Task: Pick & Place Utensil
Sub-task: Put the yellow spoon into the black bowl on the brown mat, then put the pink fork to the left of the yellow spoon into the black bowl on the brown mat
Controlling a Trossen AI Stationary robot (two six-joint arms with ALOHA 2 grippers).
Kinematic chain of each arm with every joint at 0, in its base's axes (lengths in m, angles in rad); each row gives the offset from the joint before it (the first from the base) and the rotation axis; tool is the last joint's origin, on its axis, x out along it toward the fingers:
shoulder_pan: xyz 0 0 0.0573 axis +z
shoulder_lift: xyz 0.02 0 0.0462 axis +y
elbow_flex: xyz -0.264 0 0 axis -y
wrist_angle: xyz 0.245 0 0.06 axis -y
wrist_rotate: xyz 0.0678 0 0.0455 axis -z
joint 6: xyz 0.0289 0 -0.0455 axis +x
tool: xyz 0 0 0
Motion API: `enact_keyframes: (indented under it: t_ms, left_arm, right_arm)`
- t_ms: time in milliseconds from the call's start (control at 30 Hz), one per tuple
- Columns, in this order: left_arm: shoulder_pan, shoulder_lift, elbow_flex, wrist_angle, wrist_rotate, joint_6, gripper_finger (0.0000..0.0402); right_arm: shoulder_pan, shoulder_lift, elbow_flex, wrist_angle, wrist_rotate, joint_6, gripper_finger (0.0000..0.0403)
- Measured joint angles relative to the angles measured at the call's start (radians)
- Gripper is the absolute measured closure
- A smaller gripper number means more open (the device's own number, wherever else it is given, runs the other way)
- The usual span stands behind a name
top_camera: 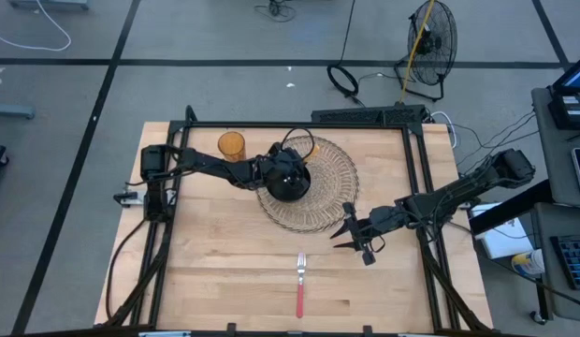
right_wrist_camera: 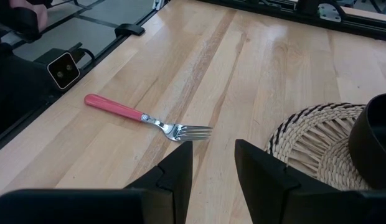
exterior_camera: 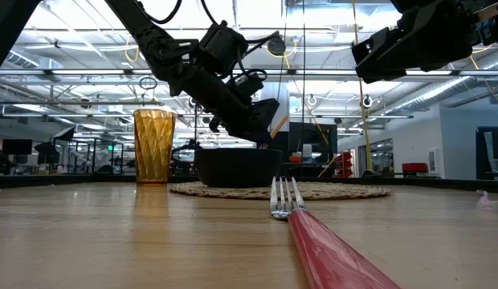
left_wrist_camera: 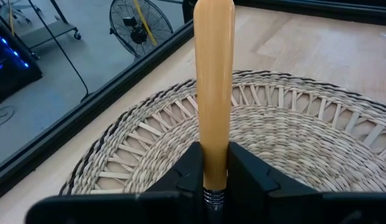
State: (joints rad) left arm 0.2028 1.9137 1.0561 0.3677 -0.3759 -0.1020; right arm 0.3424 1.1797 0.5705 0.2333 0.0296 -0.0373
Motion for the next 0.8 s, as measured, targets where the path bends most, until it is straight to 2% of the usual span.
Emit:
enact_keyframes:
  t_ms: [133, 567, 800]
  left_arm:
    - [0.000, 0.000, 0.000, -0.005, 0.000, 0.002, 0.0340]
    - [0.000, 0.000, 0.000, -0.028, -0.015, -0.006, 0.0246]
    - [0.000, 0.000, 0.000, -0.027, -0.018, 0.000, 0.0221]
  right_arm:
    - [0.000, 0.000, 0.000, 0.000, 0.000, 0.000, 0.0287]
    - [0.000, 0.000, 0.000, 0.001, 0.000, 0.000, 0.0287]
    - [0.000, 0.000, 0.000, 0.001, 0.000, 0.000, 0.0287]
